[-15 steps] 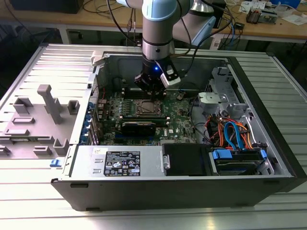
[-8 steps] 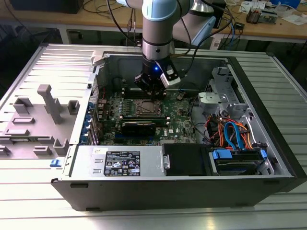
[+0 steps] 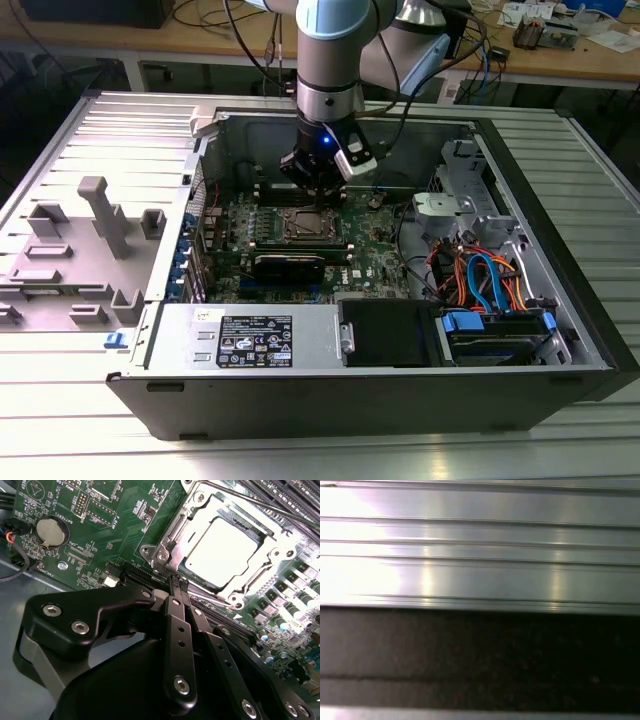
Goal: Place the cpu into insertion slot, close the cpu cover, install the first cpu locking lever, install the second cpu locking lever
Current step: 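Install the first cpu locking lever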
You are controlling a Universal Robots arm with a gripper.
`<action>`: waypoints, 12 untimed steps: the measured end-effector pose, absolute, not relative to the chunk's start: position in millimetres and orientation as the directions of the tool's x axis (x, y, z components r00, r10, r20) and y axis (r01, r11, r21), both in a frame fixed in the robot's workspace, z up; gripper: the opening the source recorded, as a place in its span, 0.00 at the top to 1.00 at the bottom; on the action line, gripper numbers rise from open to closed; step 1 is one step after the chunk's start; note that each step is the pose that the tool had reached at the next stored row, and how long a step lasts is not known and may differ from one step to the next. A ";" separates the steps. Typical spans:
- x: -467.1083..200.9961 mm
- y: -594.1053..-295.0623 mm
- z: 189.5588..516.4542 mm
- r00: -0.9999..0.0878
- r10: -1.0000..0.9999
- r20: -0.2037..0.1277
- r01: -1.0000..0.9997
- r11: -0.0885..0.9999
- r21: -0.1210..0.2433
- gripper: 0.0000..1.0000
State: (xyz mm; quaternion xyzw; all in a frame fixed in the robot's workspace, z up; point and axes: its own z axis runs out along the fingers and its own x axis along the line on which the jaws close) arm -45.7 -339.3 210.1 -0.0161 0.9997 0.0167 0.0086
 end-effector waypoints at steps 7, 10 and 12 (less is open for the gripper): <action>-45.7 -339.2 210.2 -0.999 -0.032 -0.017 -0.033 0.999 0.033 0.89; -45.7 -339.1 210.2 -0.999 -0.032 -0.018 -0.033 0.999 0.033 0.89; -45.8 -339.1 210.2 -0.999 -0.032 -0.017 -0.033 0.999 0.033 0.89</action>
